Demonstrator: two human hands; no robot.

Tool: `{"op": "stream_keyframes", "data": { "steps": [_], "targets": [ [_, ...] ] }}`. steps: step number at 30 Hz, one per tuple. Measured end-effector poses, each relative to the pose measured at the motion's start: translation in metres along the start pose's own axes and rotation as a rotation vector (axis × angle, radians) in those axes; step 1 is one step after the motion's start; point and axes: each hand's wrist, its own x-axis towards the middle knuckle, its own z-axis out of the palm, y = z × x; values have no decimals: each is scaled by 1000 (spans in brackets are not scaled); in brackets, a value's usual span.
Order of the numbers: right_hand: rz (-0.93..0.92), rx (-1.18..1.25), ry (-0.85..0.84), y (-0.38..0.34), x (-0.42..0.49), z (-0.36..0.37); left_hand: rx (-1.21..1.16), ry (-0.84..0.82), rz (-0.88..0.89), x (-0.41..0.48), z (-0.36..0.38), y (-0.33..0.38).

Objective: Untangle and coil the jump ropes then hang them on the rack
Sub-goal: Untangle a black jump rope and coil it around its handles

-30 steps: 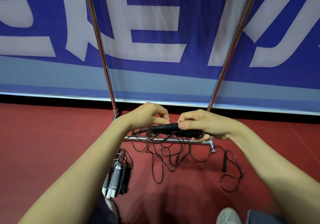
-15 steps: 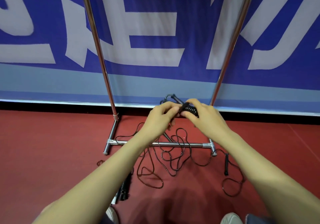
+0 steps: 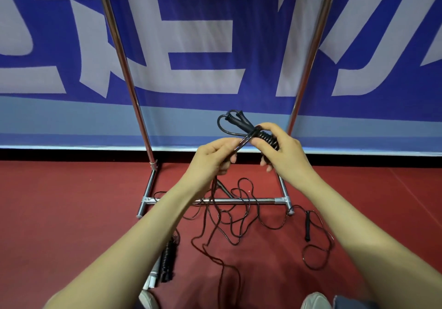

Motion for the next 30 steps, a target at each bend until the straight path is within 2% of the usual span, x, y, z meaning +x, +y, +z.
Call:
{"op": "stream_keyframes", "data": {
  "steps": [3,5,7,9,10,13,14,17,21,23,27,30],
  "targets": [
    [-9,-27,-3,-4,-3,0,97,-67,-12,-1,-8,-1],
    [-15,-13,-9,-5,-4,0,68,-95,-49,0,-13,0],
    [-33,-43,3,-3,-3,1,28,-55,-39,1,-16,1],
    [-79,-257,30,3,1,0,51,46,-24,1,-17,6],
    [-104,-418,23,5,3,0,143,107,-36,1,-17,10],
    [-163,-791,-18,8,2,5,681,198,-102,-2,-21,10],
    [-171,-850,-28,8,2,8,730,194,-107,-3,-21,10],
    [-138,-907,-46,10,3,15,564,169,-21,-7,-18,8],
    [-52,-698,-42,8,6,14,472,71,137,-14,-1,3],
    [-40,-543,-34,6,5,9,480,15,156,-17,3,1],
    [-65,-181,6,1,0,5,447,-48,86,-11,-7,0],
    [-38,32,-65,-4,-2,4,312,7,27,-4,-12,-3]
  ]
}}
